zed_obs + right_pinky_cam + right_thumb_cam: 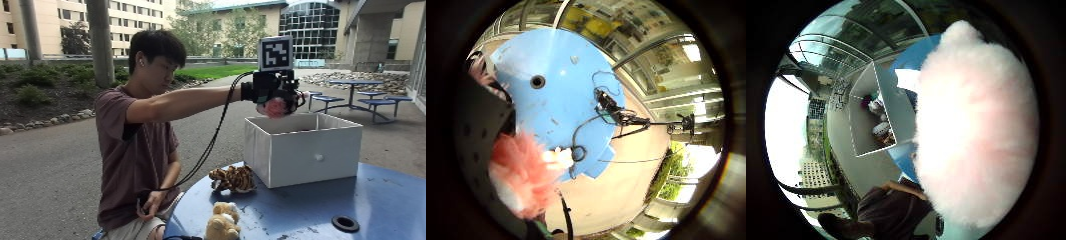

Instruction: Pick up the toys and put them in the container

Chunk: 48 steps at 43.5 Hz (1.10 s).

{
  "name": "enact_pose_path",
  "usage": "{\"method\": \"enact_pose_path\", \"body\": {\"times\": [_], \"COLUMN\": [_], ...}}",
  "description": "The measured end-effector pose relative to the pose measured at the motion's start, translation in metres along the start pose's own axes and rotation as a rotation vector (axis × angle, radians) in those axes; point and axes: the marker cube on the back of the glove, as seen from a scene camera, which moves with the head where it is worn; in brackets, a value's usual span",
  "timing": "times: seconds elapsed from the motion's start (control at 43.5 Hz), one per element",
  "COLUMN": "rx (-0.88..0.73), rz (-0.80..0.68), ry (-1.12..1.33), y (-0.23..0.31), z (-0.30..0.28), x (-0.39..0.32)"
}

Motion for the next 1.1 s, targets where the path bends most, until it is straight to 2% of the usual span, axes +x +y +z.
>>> {"method": "enact_pose_path", "body": {"times": [0.115, 0.253, 0.46, 0.69, 0.828, 0.989, 1.104], "rx": [0.044, 0.058, 0.025, 0.009, -0.007, -0.293, -0.308], "rz": [0.012, -0.196, -0.358, -0.416, -0.409, -0.389, -0.421], "ry": [0.098, 0.076, 0.076, 0.053, 0.052, 0.070, 0.042], "y": [0.005, 0.010, 0.008, -0.002, -0.003, 0.004, 0.011], "z": [-0.042, -0.060, -0.032, 0.017, 0.034, 0.049, 0.033], "x": [-0.036, -0.109, -0.208, -0.293, -0.315, -0.334, -0.307]}}
